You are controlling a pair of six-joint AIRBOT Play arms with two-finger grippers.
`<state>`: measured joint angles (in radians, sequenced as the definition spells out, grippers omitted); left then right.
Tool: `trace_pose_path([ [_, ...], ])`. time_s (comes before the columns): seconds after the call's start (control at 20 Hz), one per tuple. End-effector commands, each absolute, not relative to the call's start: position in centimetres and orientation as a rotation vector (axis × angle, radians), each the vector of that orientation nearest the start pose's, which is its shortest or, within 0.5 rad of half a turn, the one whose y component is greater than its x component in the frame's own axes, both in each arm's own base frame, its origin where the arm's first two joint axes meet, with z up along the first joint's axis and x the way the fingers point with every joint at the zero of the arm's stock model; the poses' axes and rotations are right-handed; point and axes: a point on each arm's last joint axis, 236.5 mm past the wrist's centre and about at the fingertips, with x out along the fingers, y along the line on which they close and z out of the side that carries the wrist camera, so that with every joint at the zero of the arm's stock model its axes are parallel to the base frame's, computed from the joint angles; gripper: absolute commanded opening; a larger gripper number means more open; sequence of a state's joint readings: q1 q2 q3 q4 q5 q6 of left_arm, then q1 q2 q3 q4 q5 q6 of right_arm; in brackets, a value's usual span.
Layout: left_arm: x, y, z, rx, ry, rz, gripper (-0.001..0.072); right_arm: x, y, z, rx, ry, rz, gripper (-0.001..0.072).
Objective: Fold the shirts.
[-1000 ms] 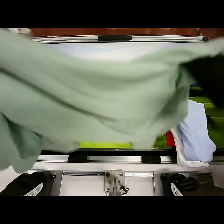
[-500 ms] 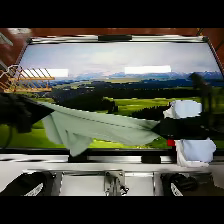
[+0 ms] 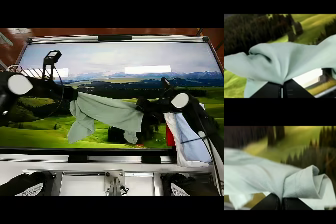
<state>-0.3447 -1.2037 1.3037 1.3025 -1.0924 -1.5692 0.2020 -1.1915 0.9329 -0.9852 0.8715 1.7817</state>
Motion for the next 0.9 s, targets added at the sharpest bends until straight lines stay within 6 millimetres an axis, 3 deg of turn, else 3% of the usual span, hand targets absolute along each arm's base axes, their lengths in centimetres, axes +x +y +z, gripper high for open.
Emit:
trace_pose_path([
  [0.0, 42.1, -19.5, 6.6, -0.185, 1.065, -0.398, 0.0129, 43.0, 16.4, -1.9, 0.767, 1.014, 0.126, 0.0144],
  [0.05, 42.4, -19.4, 5.6, -0.228, 1.092, -0.375, 0.0481, 43.6, 16.3, -2.0, 0.782, 0.993, 0.116, 0.0398],
  [0.1, 42.3, -18.8, 4.8, -0.256, 1.13, -0.347, 0.072, 43.8, 16.2, -1.7, 0.769, 0.977, 0.124, 0.0551],
  [0.2, 41.2, -16.3, 4.2, -0.26, 1.214, -0.308, 0.0715, 43.4, 15.9, -0.2, 0.674, 0.973, 0.195, 0.0552],
  [0.3, 38.7, -12.6, 4.4, -0.214, 1.345, -0.284, 0.0706, 41.8, 13.9, 1.6, 0.595, 1.011, 0.233, 0.0552],
  [0.35, 37.2, -10.6, 4.6, -0.183, 1.411, -0.271, 0.0581, 40.6, 12.5, 2.0, 0.571, 1.046, 0.224, 0.0552],
  [0.4, 35.6, -8.3, 4.7, -0.151, 1.465, -0.237, 0.0401, 39.1, 11.0, 1.9, 0.542, 1.098, 0.212, 0.0552],
  [0.45, 34.3, -6.6, 4.7, -0.132, 1.503, -0.196, 0.0397, 37.2, 9.5, 1.5, 0.512, 1.17, 0.195, 0.0552],
  [0.5, 33.2, -5.6, 4.5, -0.128, 1.523, -0.17, 0.0403, 35.4, 8.3, 0.8, 0.483, 1.243, 0.183, 0.0552],
  [0.6, 30.2, -5.1, 3.1, -0.147, 1.574, -0.154, 0.0719, 31.7, 7.2, -0.9, 0.432, 1.389, 0.206, 0.0552],
  [0.75, 24.9, -5.5, -1.3, -0.179, 1.701, -0.155, 0.072, 27.4, 8.4, -3.3, 0.458, 1.534, 0.269, 0.0553],
  [0.85, 22.7, -6.2, -4.0, -0.213, 1.739, -0.175, 0.072, 26.0, 9.9, -4.2, 0.484, 1.568, 0.322, 0.0554],
])
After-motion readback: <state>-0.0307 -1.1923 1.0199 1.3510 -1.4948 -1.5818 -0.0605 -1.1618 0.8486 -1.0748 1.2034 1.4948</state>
